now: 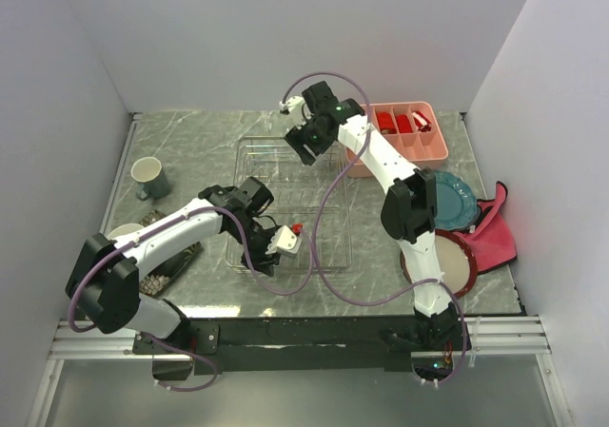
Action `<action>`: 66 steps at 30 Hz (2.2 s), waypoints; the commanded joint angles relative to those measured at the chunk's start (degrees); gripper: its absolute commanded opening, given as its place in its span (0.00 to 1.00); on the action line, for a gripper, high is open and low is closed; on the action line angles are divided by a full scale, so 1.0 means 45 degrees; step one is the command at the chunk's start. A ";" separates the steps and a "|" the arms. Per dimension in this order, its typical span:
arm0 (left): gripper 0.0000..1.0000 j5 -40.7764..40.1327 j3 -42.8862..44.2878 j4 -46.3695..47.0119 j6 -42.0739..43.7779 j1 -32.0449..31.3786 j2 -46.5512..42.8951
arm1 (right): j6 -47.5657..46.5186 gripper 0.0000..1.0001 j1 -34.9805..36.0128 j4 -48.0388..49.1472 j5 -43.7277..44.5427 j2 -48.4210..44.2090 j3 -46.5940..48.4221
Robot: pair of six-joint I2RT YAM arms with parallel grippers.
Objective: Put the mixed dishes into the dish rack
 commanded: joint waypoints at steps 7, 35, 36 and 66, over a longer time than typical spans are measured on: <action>0.43 0.0023 -0.0109 0.0008 0.0086 -0.0029 -0.0262 | -0.0951 0.07 -0.0109 -0.1051 0.0709 -0.1162 0.1058; 0.47 -0.0095 0.0145 0.0437 -0.0109 0.0068 0.0186 | -0.3606 0.08 0.0320 -0.3201 0.0258 0.0693 0.1274; 0.47 -0.0114 0.0184 0.0437 -0.0109 0.0068 0.0206 | -0.3685 0.09 0.0359 -0.3161 0.0258 0.0712 0.1215; 0.47 -0.0367 0.0224 0.0593 0.0027 0.0205 0.0246 | -0.5775 0.11 0.0750 -0.4721 -0.1538 0.0497 0.1485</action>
